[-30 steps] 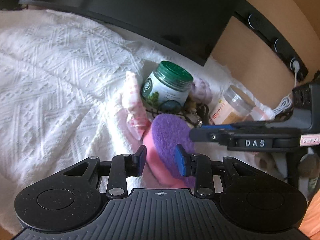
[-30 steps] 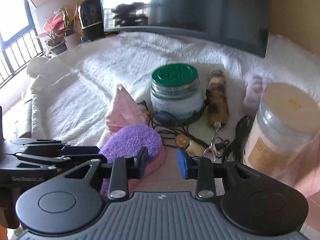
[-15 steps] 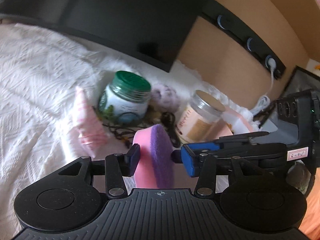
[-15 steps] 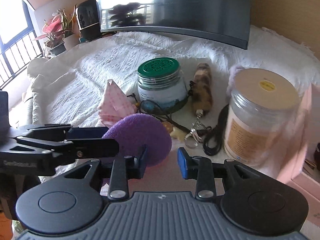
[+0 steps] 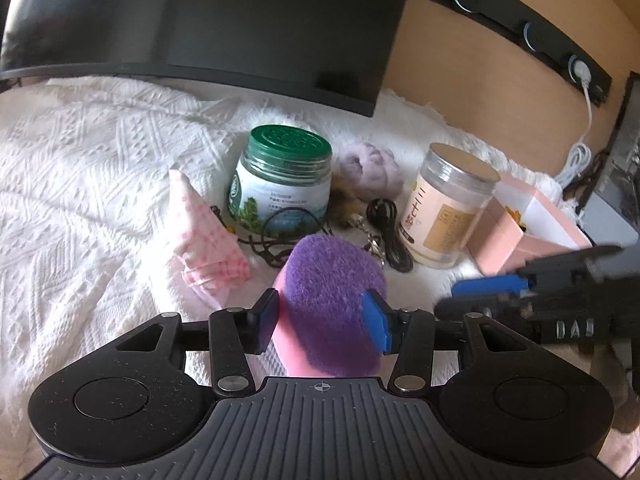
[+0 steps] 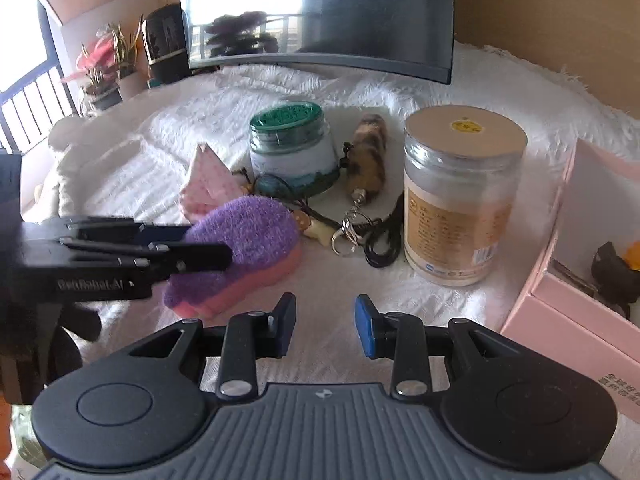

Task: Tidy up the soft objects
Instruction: 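Reach the left tool to the purple sponge and close on its edge, then lift the purple sponge with the left tool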

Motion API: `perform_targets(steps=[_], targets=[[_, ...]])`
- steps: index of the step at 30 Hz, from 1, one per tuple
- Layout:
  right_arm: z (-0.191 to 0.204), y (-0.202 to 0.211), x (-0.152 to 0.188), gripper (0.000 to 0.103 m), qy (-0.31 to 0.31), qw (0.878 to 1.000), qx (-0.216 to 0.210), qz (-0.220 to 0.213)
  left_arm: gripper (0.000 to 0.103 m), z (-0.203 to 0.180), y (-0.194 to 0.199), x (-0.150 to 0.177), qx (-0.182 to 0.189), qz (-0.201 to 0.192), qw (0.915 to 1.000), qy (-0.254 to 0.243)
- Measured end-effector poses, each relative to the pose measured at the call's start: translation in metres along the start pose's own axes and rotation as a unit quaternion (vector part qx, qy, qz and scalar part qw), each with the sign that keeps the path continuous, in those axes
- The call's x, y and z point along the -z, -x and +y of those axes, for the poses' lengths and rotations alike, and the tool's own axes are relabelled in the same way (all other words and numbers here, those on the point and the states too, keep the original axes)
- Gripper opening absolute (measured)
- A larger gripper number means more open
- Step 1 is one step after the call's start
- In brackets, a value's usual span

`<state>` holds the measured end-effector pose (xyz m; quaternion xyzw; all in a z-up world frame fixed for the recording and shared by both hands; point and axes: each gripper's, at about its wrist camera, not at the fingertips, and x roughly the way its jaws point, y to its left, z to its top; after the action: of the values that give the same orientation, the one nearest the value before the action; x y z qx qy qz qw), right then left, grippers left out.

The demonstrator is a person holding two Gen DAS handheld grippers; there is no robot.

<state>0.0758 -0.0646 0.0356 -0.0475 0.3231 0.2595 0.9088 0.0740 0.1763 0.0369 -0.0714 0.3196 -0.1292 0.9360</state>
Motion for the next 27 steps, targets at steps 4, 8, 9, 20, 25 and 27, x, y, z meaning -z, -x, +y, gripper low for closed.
perform_targets(steps=[4,8,9,20,25,27], targets=[[0.010,-0.009,-0.011,0.032,0.009,1.000,0.008,-0.020,0.052,-0.003,0.007,0.003,0.020,-0.003,0.9995,-0.024],[0.009,-0.016,-0.013,0.032,0.004,1.000,0.014,-0.024,0.052,-0.011,0.017,0.002,0.051,-0.024,0.9977,-0.037],[0.006,-0.015,-0.011,0.032,-0.002,1.000,0.010,-0.022,0.052,-0.013,0.019,0.001,0.063,-0.029,0.9968,-0.041],[-0.021,-0.003,0.004,0.032,-0.056,0.998,-0.006,-0.039,0.042,-0.055,0.022,0.002,0.083,-0.041,0.9912,-0.095],[-0.023,-0.003,0.008,0.032,-0.058,0.998,-0.010,-0.038,0.042,-0.060,0.036,0.006,0.032,-0.070,0.9918,-0.102],[-0.022,-0.004,0.008,0.032,-0.056,0.998,-0.012,-0.036,0.042,-0.057,0.035,0.005,0.019,-0.076,0.9924,-0.095]])
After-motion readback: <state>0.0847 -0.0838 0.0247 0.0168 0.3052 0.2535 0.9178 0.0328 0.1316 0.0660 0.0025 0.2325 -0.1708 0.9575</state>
